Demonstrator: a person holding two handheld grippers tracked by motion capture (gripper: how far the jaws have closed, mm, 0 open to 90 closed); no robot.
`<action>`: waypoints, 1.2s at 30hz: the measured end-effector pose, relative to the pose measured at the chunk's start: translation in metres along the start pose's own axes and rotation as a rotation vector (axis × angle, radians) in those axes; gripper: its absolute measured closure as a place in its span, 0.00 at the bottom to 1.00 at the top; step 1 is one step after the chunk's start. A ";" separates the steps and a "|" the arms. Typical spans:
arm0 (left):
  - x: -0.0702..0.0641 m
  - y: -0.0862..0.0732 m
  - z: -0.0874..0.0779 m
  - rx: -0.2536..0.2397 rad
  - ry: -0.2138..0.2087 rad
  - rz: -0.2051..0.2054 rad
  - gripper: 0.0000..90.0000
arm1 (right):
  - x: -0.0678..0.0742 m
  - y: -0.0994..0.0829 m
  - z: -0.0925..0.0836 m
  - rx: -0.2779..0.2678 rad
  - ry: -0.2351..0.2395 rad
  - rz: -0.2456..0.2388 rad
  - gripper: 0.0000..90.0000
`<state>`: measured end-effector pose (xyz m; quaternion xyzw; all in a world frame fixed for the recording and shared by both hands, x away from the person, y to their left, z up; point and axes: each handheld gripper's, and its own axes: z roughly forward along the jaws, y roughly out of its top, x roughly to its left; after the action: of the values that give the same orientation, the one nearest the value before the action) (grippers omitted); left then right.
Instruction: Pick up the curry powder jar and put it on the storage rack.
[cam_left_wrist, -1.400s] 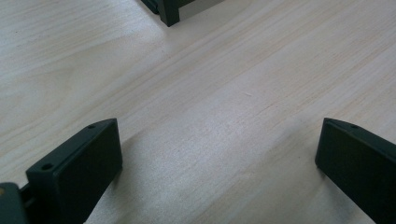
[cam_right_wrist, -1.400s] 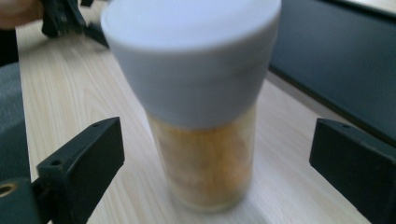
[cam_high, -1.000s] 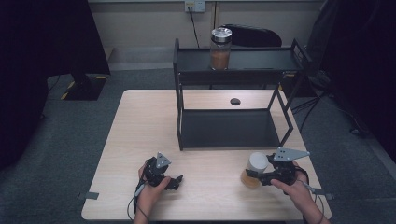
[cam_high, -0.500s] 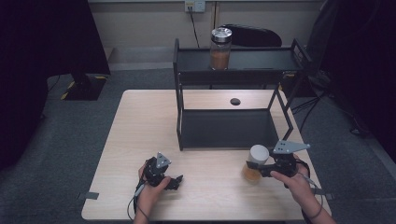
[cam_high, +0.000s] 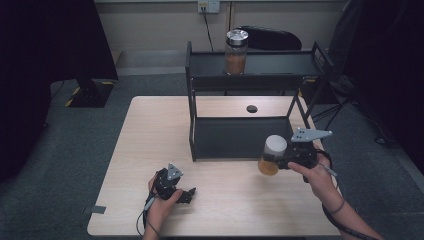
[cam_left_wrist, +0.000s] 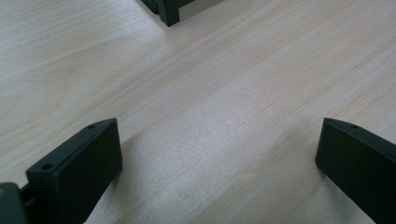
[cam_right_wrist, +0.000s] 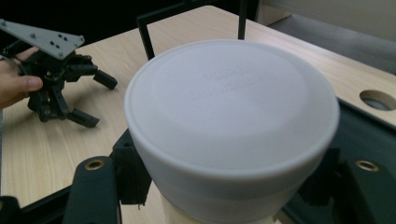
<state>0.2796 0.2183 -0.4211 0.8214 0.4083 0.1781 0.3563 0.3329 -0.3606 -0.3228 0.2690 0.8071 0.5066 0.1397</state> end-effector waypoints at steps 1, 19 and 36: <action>0.000 0.000 0.000 0.000 0.000 0.000 0.00 | -0.001 0.004 0.000 -0.001 -0.003 0.001 0.38; 0.000 0.000 0.000 0.001 0.000 0.000 0.00 | -0.014 0.063 -0.014 -0.021 -0.018 -0.009 0.38; 0.000 0.000 0.000 0.001 0.000 0.000 0.00 | -0.026 0.111 -0.032 -0.049 -0.039 -0.008 0.38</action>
<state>0.2796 0.2182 -0.4210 0.8215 0.4084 0.1779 0.3560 0.3704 -0.3610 -0.2109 0.2720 0.7927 0.5202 0.1642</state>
